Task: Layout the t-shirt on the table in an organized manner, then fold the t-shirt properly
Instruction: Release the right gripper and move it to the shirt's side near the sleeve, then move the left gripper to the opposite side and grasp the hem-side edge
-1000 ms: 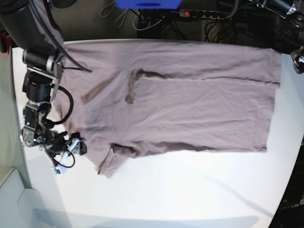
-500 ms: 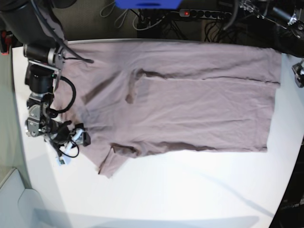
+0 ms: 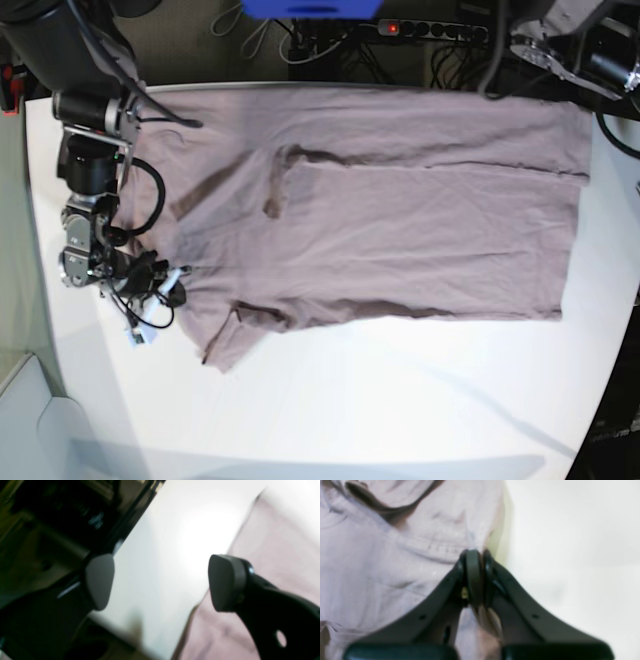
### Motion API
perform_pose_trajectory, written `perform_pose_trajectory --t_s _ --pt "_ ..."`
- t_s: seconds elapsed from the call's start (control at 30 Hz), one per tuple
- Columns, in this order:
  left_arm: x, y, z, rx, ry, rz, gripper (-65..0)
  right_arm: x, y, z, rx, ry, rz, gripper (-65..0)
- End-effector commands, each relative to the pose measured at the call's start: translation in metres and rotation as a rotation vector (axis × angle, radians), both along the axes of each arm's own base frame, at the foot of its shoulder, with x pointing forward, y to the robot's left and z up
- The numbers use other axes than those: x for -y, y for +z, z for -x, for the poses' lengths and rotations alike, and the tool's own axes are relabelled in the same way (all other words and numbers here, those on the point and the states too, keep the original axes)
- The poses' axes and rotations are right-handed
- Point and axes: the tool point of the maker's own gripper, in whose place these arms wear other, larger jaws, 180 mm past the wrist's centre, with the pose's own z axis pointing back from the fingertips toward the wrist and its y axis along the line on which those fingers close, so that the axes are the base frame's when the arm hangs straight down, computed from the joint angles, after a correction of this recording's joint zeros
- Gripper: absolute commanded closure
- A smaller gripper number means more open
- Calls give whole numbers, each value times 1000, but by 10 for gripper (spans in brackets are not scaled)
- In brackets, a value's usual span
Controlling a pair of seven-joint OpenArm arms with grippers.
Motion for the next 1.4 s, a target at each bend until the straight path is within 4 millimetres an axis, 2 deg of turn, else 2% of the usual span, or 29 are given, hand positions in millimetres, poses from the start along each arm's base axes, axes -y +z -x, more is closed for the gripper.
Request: perform_pose_trajectory --t_s 0.0,0.13,0.27,0.33,0.43,0.5,0.57,0.67,0.73,0.9,1.07,1.2,1.37 --pt "-4 18 -17 46 -28 -28 -571 8 15 -12 40 -8 12 0" --pt "20 14 -82 79 -206 -31 -571 8 14 -11 37 -7 12 0" --pt "46 -9 -132 63 -340 -53 -571 8 14 -11 34 -7 13 0" --pt "57 -24 -150 63 -386 -45 -571 8 14 -11 33 -7 14 0" --pt "83 -49 -177 39 -470 -6 -570 9 14 -10 33 -7 15 0" --pt "90 -65 -183 12 -492 23 -569 9 10 -6 24 -9 15 0" --pt "98 -68 -195 39 -489 70 -569 12 7 -4 18 -11 19 0" --pt "104 -76 -199 79 -471 123 -569 17 7 -2 15 -16 27 0" --pt "105 -71 -204 108 -469 117 -568 17 7 -2 15 -18 26 0" --pt "77 -80 -199 68 -320 58 -568 24 8 -2 15 -23 35 0" --pt "83 -86 -197 59 -328 68 -569 26 5 2 8 -25 38 0" --pt "110 -98 -201 25 -391 72 -568 26 3 4 3 -25 38 0" --pt "122 -114 -194 -50 -452 34 -567 26 2 4 2 -25 38 0"
